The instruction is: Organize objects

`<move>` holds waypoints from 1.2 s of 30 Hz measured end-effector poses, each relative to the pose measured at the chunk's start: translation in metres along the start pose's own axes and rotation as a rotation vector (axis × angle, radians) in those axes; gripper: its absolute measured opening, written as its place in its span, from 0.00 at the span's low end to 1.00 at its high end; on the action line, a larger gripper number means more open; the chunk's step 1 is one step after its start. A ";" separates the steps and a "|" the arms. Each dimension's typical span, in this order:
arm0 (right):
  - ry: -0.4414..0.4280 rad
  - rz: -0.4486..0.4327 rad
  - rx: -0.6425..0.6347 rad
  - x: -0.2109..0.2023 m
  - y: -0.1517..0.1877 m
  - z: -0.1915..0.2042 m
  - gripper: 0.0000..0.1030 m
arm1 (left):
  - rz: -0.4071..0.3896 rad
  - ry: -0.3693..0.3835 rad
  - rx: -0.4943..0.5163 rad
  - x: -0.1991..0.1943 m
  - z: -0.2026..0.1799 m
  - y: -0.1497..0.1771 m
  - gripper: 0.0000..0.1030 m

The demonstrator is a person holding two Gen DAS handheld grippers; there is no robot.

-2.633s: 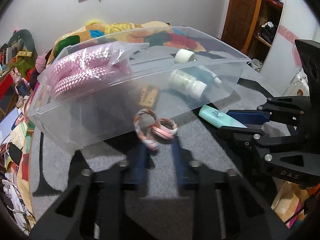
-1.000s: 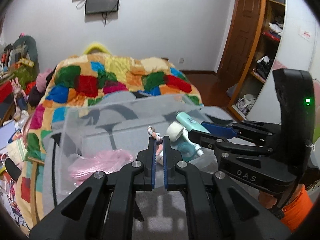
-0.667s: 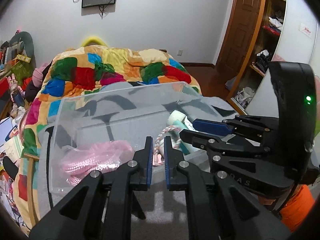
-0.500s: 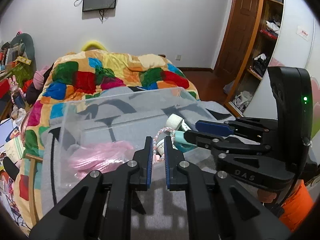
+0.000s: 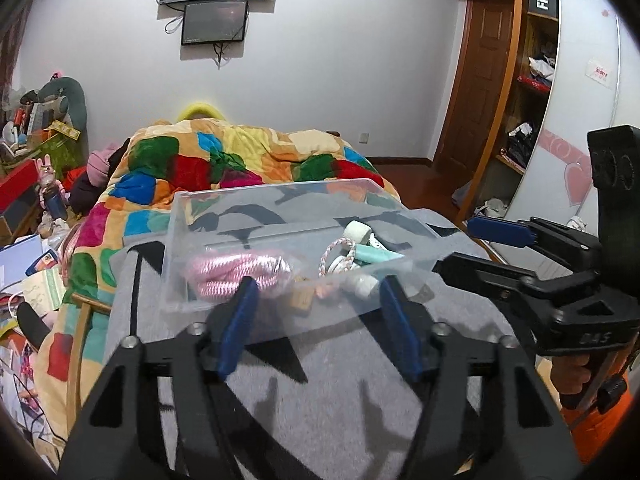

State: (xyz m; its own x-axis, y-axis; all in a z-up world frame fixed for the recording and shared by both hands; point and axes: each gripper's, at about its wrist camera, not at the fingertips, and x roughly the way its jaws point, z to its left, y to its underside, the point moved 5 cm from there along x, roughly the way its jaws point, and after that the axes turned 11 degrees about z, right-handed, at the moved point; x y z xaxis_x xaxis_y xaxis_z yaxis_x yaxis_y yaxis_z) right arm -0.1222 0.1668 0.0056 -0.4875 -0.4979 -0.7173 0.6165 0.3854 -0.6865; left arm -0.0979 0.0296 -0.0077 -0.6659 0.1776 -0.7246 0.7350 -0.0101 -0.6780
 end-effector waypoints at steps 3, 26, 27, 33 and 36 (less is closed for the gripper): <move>0.003 -0.017 -0.004 -0.005 0.005 0.005 0.81 | -0.008 -0.001 -0.003 -0.002 -0.001 0.006 0.74; 0.033 0.018 0.056 0.014 0.037 -0.004 0.83 | 0.004 -0.014 -0.023 0.010 0.000 0.031 0.86; 0.035 0.019 0.055 0.014 0.037 -0.004 0.83 | 0.003 -0.014 -0.024 0.009 0.000 0.031 0.86; 0.035 0.018 0.054 0.013 0.037 -0.004 0.83 | 0.004 -0.013 -0.024 0.009 0.000 0.031 0.86; 0.035 0.017 0.051 0.011 0.037 -0.002 0.83 | 0.005 -0.011 -0.028 0.009 0.000 0.031 0.86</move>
State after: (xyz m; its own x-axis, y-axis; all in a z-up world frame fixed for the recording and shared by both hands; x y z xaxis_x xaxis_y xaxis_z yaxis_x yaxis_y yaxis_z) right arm -0.1060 0.1771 -0.0285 -0.4978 -0.4636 -0.7330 0.6551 0.3529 -0.6681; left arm -0.0808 0.0304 -0.0350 -0.6637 0.1669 -0.7291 0.7413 0.0165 -0.6710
